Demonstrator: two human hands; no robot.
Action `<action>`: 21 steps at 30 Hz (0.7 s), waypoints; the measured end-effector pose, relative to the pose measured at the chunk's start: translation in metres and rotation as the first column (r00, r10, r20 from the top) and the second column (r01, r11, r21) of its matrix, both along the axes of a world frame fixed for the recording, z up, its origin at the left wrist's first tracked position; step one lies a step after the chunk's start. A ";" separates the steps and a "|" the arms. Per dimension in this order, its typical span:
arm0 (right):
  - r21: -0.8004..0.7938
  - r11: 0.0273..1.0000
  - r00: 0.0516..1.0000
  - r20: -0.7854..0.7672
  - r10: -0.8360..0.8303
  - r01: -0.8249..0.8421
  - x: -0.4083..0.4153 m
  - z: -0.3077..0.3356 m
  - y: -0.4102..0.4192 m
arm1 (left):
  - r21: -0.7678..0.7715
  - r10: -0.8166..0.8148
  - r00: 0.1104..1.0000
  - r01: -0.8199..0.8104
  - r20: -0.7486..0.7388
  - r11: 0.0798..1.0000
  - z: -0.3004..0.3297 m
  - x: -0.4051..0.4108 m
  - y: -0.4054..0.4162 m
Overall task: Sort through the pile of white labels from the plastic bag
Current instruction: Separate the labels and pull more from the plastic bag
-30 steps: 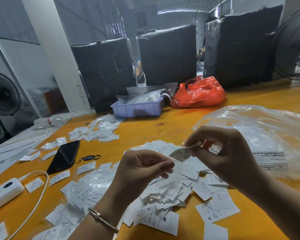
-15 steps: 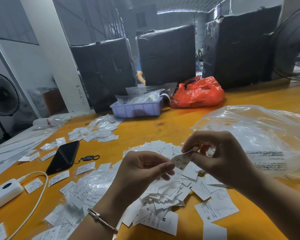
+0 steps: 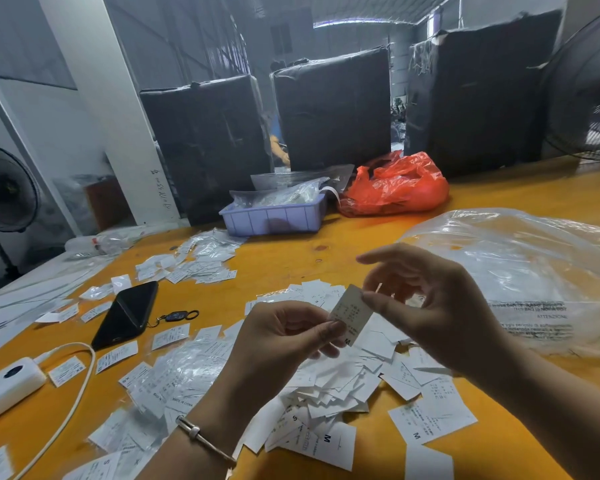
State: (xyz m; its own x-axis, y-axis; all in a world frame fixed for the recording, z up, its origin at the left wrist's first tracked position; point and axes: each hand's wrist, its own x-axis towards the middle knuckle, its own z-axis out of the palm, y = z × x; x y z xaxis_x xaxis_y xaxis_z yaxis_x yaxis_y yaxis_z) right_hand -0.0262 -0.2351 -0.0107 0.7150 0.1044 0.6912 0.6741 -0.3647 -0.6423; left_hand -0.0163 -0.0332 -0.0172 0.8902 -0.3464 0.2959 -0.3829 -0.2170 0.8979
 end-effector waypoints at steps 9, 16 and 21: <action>-0.066 0.996 0.998 -0.026 0.055 -0.057 -0.003 -0.003 0.007 | -0.067 0.014 0.999 -0.017 -0.052 0.998 -0.001 0.000 -0.003; -0.029 0.987 0.976 -0.155 0.154 -0.161 0.003 -0.005 0.003 | -0.100 0.026 0.999 -0.029 -0.029 0.995 -0.001 0.000 -0.001; -0.099 0.985 0.979 -0.163 0.122 -0.139 0.003 -0.004 0.002 | -0.085 0.023 0.999 -0.026 -0.029 0.996 0.000 -0.001 -0.002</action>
State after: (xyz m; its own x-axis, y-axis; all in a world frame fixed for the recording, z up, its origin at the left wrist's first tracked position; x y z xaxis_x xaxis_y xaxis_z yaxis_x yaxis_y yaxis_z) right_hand -0.0232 -0.2331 -0.0145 0.7880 0.2727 0.5520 0.6157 -0.3543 -0.7039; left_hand -0.0170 -0.0353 -0.0173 0.9063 -0.2990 0.2987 -0.3532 -0.1479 0.9238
